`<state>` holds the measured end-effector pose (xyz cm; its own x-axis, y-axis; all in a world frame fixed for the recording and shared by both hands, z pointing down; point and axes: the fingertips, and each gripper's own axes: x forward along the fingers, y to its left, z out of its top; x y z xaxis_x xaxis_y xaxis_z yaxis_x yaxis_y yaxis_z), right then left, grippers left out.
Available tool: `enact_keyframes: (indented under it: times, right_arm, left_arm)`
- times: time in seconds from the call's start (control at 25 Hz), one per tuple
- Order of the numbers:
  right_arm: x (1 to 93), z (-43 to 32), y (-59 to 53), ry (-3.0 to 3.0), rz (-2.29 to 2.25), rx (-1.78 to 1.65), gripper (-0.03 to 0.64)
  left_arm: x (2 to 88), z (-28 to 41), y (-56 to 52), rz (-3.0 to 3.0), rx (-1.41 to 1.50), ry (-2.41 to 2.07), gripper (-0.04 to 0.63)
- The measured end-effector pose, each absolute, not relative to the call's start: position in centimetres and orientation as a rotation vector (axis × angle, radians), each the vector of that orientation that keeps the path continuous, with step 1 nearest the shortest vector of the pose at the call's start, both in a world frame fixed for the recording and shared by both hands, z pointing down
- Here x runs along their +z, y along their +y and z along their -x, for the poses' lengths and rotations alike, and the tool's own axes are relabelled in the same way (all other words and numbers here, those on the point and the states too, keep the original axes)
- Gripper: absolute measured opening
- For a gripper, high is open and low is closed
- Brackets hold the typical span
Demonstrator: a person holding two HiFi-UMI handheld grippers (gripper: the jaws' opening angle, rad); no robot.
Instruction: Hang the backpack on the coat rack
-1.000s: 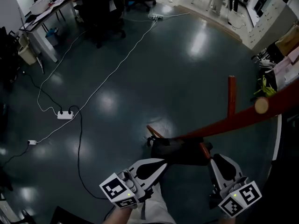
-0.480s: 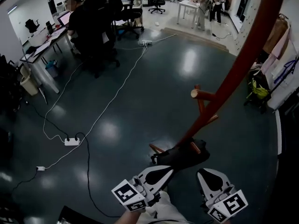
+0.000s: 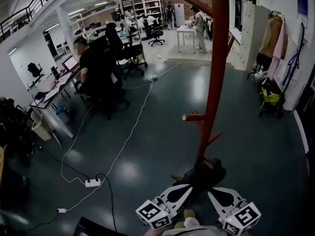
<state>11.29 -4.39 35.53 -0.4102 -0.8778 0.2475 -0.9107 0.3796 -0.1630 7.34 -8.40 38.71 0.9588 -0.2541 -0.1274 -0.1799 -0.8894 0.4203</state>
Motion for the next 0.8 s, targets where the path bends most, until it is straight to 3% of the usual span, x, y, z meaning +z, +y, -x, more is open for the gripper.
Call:
enact_keyframes:
  times: [0.8]
  right_arm:
    - [34.4, -11.7, -3.0, -2.529, -1.759, 0.32, 0.028]
  left_arm:
    - [36.5, -7.2, -8.4, -2.781, -0.285, -0.348, 0.009]
